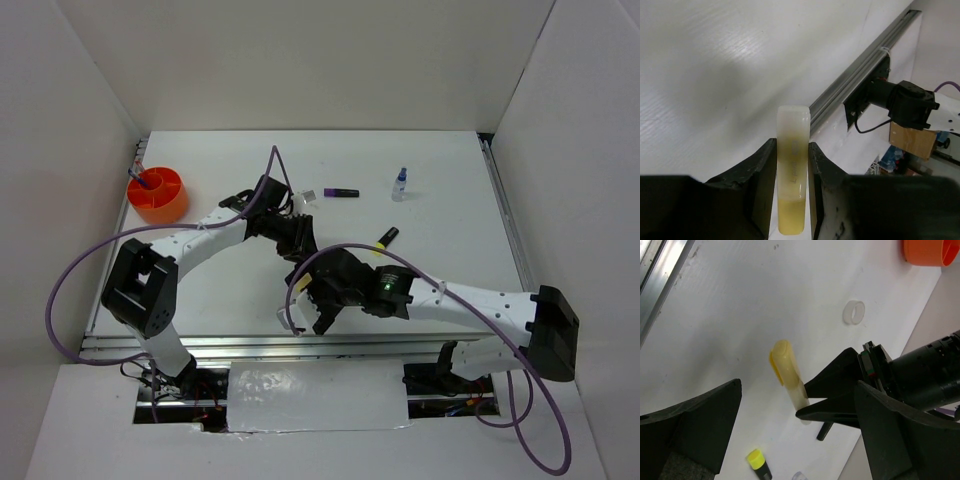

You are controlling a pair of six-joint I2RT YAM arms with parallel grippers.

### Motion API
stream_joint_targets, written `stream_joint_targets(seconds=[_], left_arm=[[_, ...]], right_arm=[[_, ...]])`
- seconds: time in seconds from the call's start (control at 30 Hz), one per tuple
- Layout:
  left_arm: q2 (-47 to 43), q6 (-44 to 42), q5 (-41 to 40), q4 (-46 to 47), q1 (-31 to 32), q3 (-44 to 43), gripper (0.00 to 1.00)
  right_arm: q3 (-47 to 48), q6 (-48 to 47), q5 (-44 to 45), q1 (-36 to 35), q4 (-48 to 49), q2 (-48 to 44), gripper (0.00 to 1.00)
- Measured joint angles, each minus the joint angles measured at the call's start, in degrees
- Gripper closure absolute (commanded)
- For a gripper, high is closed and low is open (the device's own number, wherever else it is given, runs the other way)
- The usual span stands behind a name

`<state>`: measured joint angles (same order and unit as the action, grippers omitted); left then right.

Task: Sort the stationery into containers
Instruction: Pick up the pen from the center of the board.

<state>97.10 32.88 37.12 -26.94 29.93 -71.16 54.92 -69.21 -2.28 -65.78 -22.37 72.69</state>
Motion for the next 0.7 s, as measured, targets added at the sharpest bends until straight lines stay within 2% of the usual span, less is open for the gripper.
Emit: stream_joint_targets(seconds=[0.07, 0.23, 0.33, 0.37, 0.47, 0.6, 0.7], left_arm=[[0.00, 0.50, 1.18, 0.07, 0.00, 0.00, 0.97], [0.00, 1.66, 3.30, 0.59, 0.00, 0.04, 0.97], [0.00, 2.14, 4.13, 1.25, 0.00, 0.37, 0.96], [0.00, 2.16, 4.31, 1.42, 0.00, 0.52, 0.96], [-0.02, 2.71, 5.09, 1.84, 0.00, 1.20, 0.94], [-0.02, 3.56, 5.77, 2.23, -0.02, 1.53, 0.91], [-0.02, 3.58, 6.14, 2.75, -0.02, 1.53, 0.86]], right_arm=[[-0.98, -1.70, -1.42, 0.72, 1.11, 0.00, 0.03], [-2.23, -5.14, -3.96, 2.25, 2.73, 0.46, 0.14], [-2.23, -6.40, -4.74, 3.39, 3.76, 1.60, 0.29], [-2.23, -6.75, -4.83, 3.74, 3.96, 2.08, 0.37], [-2.23, -7.30, -4.76, 4.44, 4.59, 3.48, 0.44], [-2.23, -7.67, -4.68, 4.59, 4.81, 3.96, 0.49], [-2.40, -8.35, -4.63, 4.83, 4.85, 3.96, 0.59]])
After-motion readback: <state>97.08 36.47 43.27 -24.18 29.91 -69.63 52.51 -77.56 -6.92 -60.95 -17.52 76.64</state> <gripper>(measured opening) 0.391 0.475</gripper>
